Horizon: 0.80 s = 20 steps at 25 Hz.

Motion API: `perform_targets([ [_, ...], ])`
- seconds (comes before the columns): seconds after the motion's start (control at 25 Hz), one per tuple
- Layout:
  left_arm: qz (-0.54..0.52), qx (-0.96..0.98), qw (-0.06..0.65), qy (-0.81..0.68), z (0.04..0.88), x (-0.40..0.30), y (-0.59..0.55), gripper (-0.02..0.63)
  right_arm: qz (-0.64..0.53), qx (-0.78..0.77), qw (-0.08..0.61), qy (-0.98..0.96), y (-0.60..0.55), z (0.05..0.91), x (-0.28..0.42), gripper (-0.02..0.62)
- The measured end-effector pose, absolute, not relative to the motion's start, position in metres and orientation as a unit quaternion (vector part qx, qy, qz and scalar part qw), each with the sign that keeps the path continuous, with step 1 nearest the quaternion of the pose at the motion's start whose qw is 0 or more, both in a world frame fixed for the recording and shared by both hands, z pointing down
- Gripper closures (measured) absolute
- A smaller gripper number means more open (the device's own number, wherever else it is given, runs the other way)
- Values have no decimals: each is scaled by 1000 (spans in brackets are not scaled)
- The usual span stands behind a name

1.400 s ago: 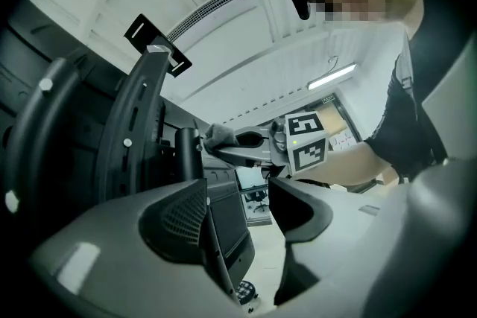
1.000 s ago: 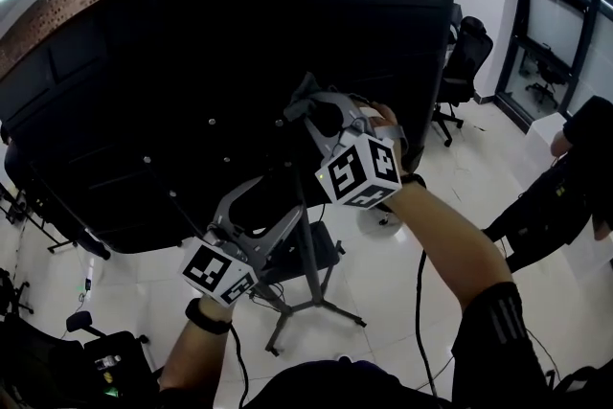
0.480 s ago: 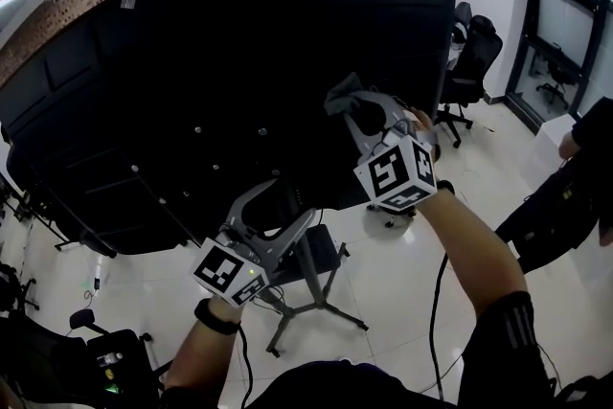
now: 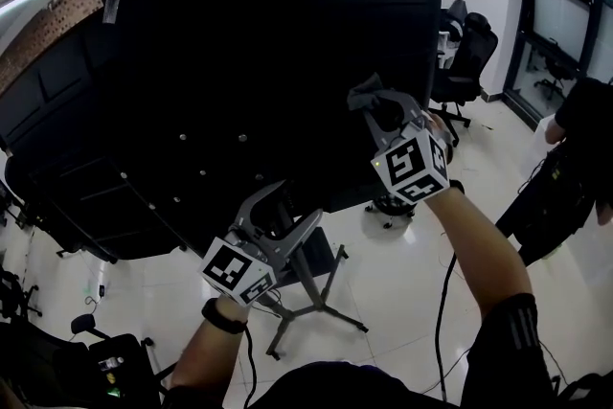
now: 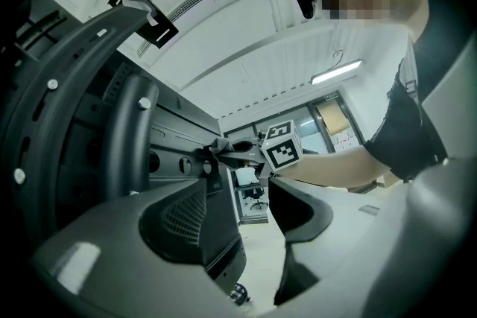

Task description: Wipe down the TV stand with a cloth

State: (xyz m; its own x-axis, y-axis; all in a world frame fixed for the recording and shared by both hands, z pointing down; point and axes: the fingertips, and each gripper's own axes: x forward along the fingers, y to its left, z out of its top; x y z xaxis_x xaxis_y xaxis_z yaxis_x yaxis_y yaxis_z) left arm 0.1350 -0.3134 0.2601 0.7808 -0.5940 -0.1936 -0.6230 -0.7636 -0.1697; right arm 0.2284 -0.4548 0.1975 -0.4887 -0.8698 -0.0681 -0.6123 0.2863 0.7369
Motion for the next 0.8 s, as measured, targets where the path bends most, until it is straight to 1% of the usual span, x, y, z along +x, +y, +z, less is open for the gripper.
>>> perform_targets([
  [0.16,67,-935,113,329,259,135,-313,322,-368,453,164,-795,-441,197,219,572],
  [0.48,69,-924,114,357,260,115,-306,322,-411,350,156,-827,-404,223,124,572],
  [0.64,65,-918,117,373,260,104,-297,322,-411,322,149,-840,-399,232,94,572],
  [0.8,62,-914,112,386,265,93,-294,322,-402,311,157,-847,-408,245,80,572],
])
